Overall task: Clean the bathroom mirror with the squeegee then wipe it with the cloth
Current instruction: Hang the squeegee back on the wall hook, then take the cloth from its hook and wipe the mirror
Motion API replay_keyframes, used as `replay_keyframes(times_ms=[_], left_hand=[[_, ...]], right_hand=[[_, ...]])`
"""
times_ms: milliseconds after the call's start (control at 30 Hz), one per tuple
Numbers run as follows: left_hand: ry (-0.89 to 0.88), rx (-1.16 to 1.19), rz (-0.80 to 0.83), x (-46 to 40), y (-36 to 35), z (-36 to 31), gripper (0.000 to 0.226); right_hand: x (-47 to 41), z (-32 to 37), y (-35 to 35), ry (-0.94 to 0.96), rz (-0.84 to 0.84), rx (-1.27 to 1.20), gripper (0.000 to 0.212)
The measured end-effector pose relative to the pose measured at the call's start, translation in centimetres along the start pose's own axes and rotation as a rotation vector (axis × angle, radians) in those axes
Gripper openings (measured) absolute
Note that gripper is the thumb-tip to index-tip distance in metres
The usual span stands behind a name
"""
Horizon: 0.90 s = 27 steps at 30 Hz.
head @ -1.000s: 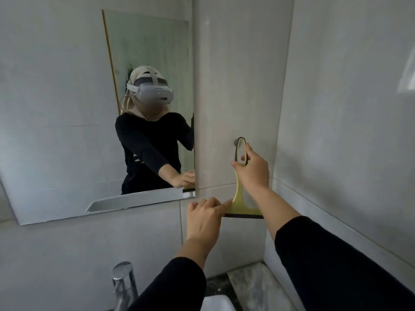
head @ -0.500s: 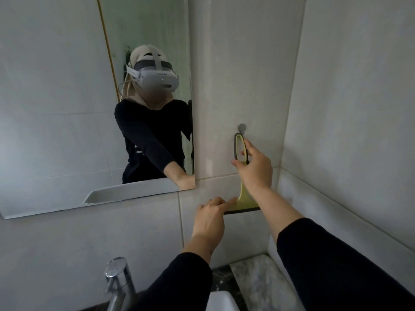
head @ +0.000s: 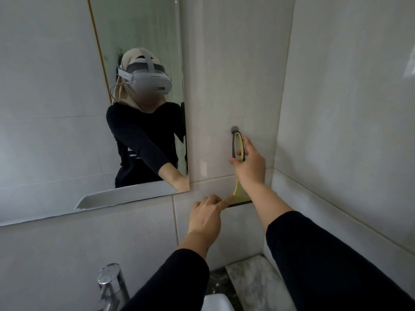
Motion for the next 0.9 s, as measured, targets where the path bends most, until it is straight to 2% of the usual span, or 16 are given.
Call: replay_keyframes(times_ms=[200,367,433,533,600,767,900], left_hand=[[0.003,0.045,0.069,0.3,0.4,0.2,0.065],[0.018,0.13,0.081,1.0,2.1,0.4,0.065],[0.023,0.177,0.078,1.5,3.4,0.7,0.06],[0.072,0.198,0.116,3.0,5.4,1.3,0.049],[0.115,0.18,0.145,4.5,7.0,2.0,0.044],[0.241,0.137,0.159,9.8,12.2,5.6,0.035],[0.358,0.119,0.122,15.1,17.1,10.1,0.032]], right_hand=[[0.1,0.1,-0.1,0.009,0.01,0.042,0.067],[1.0,0.1,0.7,-0.125,0.079,0.078,0.088],[2.1,0.2,1.0,-0.173,0.152,0.164,0.09],[4.6,0.7,0.9,-0.212,0.334,0.364,0.075],[6.9,1.7,0.7,-0.205,0.474,0.414,0.066],[12.4,7.4,-1.1,-0.051,0.712,0.404,0.055],[16.6,12.6,-5.0,0.09,0.829,0.383,0.05]])
Point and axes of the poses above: each hand's wrist, its own x-axis away from the middle knuckle, its own y-axis out of the back of the hand, z = x × y, the point moved 3 cm from there along -x, towards the middle knuckle, and after that the axes turned 2 degrees about z, right-handed, at the moved point
